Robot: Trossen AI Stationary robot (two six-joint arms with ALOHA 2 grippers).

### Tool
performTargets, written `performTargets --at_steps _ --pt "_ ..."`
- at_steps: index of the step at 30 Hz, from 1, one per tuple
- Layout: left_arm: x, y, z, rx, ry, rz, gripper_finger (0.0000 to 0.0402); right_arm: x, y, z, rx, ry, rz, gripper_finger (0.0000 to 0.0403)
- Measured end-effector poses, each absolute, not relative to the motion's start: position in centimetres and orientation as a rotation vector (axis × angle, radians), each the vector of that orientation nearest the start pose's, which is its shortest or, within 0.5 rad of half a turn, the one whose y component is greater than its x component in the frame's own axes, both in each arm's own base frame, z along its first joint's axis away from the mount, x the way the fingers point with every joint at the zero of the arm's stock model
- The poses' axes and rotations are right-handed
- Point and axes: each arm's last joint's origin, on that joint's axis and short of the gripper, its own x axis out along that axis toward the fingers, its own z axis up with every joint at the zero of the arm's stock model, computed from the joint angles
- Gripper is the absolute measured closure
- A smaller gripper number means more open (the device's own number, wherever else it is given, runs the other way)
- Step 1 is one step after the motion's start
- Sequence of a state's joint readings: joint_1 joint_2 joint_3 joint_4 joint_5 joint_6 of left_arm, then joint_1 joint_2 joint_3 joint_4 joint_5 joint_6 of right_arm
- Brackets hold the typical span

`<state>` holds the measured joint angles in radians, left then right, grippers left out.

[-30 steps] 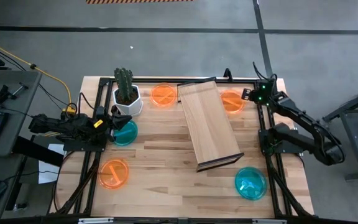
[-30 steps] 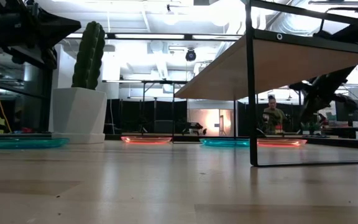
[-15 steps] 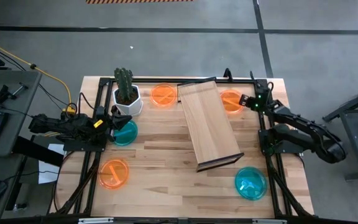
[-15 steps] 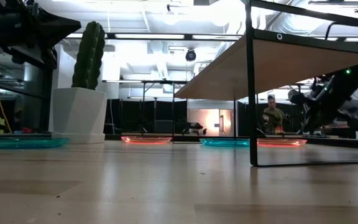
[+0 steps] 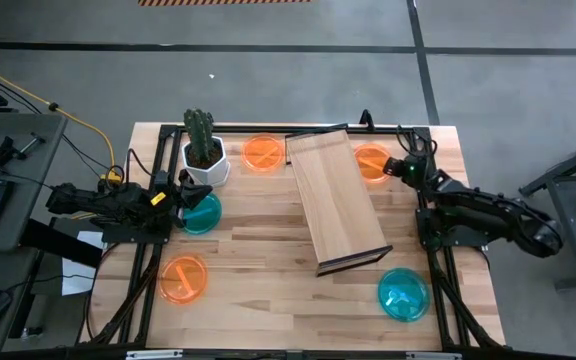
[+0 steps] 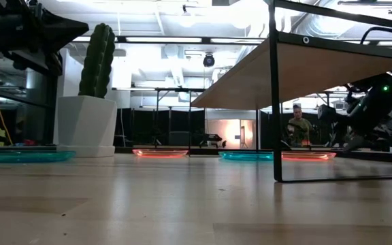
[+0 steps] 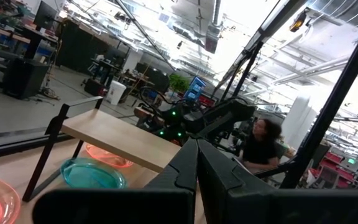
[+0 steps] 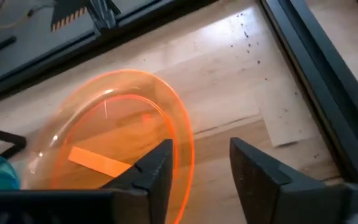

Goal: Place and stack plates onto a shelf
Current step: Put the top right orange plate on the shelf

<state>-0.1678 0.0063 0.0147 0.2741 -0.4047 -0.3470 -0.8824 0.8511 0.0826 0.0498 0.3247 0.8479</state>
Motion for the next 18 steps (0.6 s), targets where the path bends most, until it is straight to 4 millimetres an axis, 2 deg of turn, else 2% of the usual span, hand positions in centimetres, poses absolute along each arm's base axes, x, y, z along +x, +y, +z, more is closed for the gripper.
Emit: performTargets --at_steps 4,18 --pt "9.2 -0.4 19.4 -0.423 -0.31 0.187 0.0401 8.6 -11.1 11.6 0.893 0.143 -1.37 0.0252" --pt "9.2 -0.4 19.4 -0.424 -0.312 0.195 0.0401 9.4 -10.9 10.6 0.845 0.136 -1.509 0.0253"
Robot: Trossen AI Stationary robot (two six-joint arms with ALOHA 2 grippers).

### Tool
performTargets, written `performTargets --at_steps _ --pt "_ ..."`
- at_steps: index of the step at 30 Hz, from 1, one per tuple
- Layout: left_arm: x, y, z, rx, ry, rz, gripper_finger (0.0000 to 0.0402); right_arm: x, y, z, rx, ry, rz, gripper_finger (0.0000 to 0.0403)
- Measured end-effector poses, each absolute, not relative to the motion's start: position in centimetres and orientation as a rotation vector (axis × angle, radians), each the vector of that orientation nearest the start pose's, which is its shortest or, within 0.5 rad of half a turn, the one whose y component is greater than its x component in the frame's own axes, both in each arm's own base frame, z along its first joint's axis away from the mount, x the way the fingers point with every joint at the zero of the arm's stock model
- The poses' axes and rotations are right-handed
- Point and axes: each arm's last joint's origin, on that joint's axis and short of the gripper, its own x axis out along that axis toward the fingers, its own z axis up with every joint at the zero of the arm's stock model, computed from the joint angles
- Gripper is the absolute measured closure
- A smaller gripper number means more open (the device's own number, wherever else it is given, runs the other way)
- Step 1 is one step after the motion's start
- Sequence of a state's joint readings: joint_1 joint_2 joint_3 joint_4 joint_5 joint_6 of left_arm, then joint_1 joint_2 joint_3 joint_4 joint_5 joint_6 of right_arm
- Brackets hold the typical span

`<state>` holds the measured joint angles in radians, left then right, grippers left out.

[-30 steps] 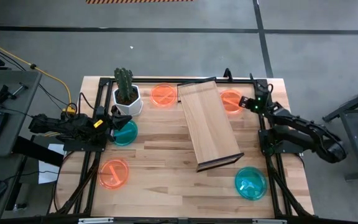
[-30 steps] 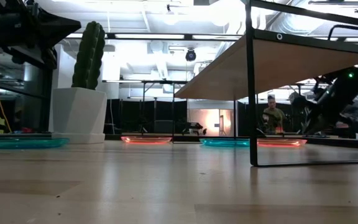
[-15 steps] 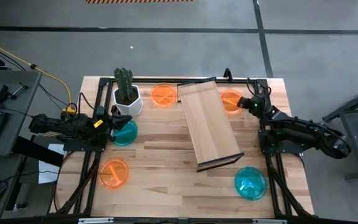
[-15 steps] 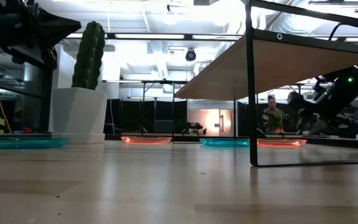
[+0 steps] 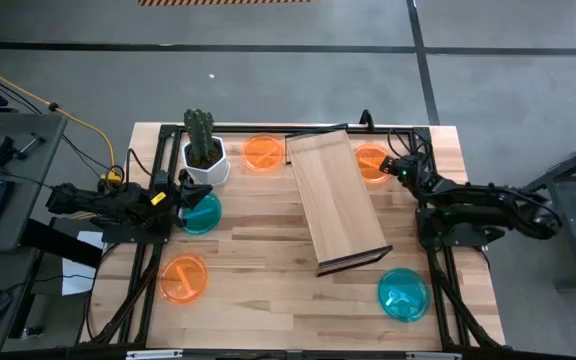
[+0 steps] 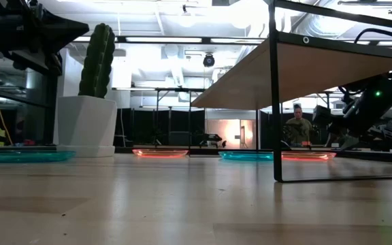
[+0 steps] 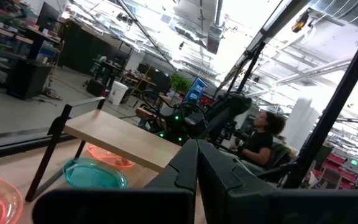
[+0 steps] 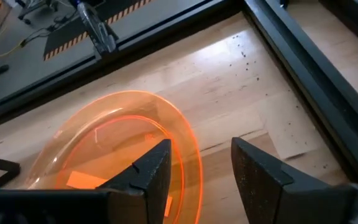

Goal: Place and stack plates onto a shelf
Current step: Put the top right orange plate on the shelf

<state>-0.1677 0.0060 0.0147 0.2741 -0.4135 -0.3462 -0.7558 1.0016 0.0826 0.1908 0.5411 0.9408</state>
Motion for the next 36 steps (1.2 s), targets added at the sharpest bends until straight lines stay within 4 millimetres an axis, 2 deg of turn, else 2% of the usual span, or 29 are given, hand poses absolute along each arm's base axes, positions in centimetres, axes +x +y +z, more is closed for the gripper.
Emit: performTargets --at_steps 9,18,33,36 --pt "9.2 -0.4 19.3 -0.423 -0.312 0.198 0.0401 9.8 -11.0 10.2 0.798 0.162 -1.549 0.0253" --pt "9.1 -0.3 19.3 -0.41 -0.315 0.24 0.0401 11.2 -12.3 10.4 0.782 0.182 -1.557 0.0253" --pt "9.1 -0.3 19.3 -0.403 -0.313 0.241 0.0401 12.0 -12.8 8.7 0.85 0.241 -1.571 0.0254" --pt "9.1 -0.3 19.3 -0.403 -0.313 0.241 0.0401 12.3 -12.6 8.5 0.85 0.223 -1.592 0.0269"
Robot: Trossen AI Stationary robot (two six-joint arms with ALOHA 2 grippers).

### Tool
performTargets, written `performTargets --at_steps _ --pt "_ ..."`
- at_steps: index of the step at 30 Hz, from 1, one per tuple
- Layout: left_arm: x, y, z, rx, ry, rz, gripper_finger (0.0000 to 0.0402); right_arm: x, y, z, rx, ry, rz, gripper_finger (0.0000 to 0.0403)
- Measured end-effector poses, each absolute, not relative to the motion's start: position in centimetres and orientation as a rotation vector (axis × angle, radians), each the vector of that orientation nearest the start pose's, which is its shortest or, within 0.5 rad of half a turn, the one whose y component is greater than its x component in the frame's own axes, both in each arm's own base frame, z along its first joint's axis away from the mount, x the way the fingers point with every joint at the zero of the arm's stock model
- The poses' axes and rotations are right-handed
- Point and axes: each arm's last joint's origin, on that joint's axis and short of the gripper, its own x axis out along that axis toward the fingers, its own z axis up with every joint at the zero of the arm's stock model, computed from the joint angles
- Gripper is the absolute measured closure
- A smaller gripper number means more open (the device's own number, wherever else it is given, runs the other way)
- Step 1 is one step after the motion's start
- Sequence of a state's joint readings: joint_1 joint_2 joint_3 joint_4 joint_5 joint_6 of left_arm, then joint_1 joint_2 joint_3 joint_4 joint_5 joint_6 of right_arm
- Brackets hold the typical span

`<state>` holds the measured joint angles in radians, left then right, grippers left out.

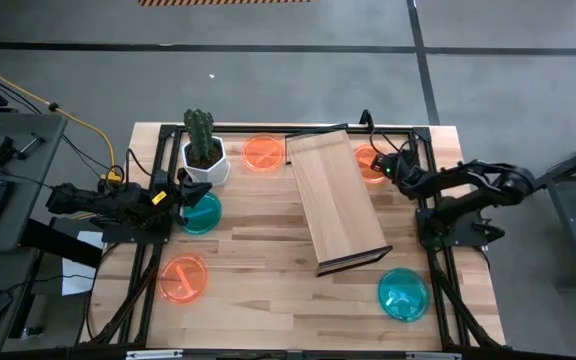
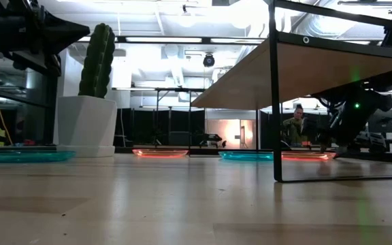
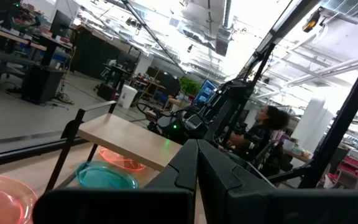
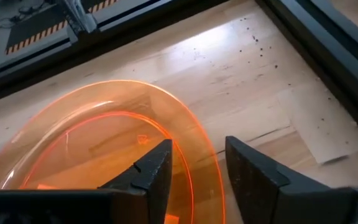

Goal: Place and stack plates onto a shelf
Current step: Put the top right orange plate on the shelf

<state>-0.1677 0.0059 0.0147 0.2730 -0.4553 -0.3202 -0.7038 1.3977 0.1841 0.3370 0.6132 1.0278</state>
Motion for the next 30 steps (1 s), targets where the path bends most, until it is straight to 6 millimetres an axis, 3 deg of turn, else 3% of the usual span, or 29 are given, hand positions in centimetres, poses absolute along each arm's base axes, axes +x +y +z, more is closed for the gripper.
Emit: performTargets --at_steps 8,19,30 --pt "9.1 -0.3 19.3 -0.403 -0.313 0.241 0.0401 12.7 -12.3 8.0 0.842 0.192 -1.613 0.0393" --pt "9.1 -0.3 19.3 -0.403 -0.313 0.236 0.0401 12.9 -12.4 8.2 0.877 0.139 -1.592 0.0402" --pt "9.2 -0.3 19.2 -0.436 -0.307 0.229 0.0401 13.7 -13.0 9.2 0.91 -0.02 -1.51 0.0403"
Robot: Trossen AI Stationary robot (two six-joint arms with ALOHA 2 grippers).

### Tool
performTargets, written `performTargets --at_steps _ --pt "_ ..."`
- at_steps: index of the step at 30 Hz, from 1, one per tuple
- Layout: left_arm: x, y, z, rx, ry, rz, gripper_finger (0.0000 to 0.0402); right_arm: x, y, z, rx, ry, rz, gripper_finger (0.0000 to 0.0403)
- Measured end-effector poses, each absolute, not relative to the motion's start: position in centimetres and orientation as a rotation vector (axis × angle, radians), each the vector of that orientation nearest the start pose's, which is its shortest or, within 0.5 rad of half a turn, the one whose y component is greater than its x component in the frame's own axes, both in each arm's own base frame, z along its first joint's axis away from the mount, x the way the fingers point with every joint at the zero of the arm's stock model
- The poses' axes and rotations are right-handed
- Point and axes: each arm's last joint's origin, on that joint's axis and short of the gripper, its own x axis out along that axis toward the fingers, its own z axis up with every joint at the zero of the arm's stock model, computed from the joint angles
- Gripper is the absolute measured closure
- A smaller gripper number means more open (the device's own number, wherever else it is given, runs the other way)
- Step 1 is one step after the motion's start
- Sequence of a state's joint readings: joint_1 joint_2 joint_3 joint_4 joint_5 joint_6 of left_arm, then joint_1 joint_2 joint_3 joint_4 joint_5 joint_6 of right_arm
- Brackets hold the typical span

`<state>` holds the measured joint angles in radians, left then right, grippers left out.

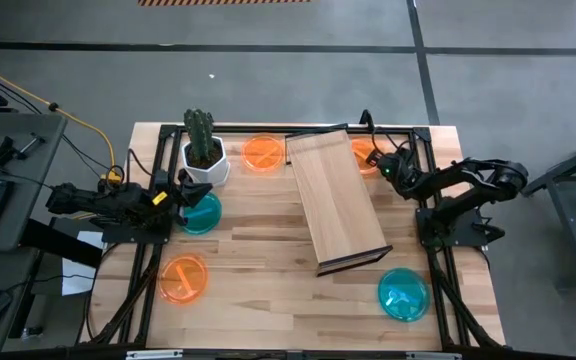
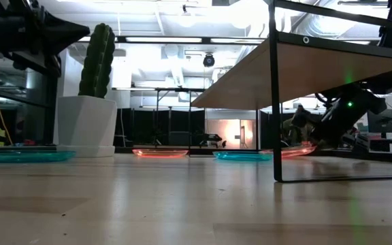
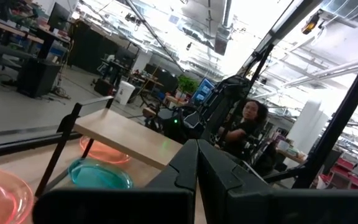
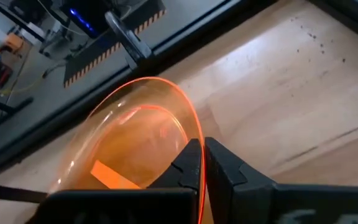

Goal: Place and stack plates onto a shelf
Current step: Put the top right orange plate on the shelf

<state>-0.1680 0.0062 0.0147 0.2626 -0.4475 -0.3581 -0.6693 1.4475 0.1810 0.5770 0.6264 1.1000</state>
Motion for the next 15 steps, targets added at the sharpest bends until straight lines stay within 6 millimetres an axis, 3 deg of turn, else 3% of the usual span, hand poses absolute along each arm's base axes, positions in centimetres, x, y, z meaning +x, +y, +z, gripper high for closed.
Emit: performTargets --at_steps 15 --pt "9.19 -0.29 19.16 -0.433 -0.299 0.231 0.0401 13.89 -13.27 10.05 0.895 -0.12 -1.505 0.0403"
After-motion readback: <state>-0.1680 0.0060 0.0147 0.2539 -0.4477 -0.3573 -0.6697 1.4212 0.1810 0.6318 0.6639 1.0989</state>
